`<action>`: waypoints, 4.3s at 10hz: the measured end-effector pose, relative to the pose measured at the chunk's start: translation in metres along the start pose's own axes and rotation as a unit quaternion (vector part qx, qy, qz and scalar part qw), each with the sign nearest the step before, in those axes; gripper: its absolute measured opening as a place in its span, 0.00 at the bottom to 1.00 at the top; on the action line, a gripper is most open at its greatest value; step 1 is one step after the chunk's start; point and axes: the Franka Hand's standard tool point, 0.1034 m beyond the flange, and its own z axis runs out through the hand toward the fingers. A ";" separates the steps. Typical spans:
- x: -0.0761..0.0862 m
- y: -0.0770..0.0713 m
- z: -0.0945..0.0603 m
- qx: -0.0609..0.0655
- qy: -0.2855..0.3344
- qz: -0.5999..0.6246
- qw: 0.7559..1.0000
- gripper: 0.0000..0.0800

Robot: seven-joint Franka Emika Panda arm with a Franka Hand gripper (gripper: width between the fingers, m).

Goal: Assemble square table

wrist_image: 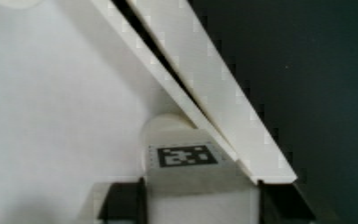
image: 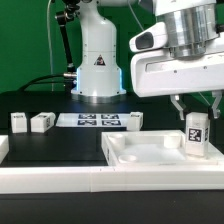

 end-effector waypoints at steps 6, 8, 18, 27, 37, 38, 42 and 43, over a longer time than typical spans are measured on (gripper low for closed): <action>-0.001 -0.002 0.000 0.010 -0.007 0.151 0.988 0.37; -0.002 -0.002 0.000 0.010 -0.008 0.150 0.989 0.37; 0.002 -0.004 0.000 -0.040 0.002 -0.318 0.947 0.81; 0.006 -0.006 -0.001 -0.052 0.003 -0.551 0.833 0.36; 0.007 -0.002 0.000 -0.031 0.026 -0.222 0.974 0.36; 0.008 -0.001 0.000 -0.030 0.027 -0.187 0.981 0.36; 0.011 0.001 -0.001 -0.020 0.029 -0.024 0.999 0.37; 0.010 0.001 -0.001 -0.020 0.030 0.027 0.999 0.37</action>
Offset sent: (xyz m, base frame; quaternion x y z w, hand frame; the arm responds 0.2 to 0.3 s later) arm 0.0004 -0.0025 0.0011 -0.0062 -0.0028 0.1257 0.9920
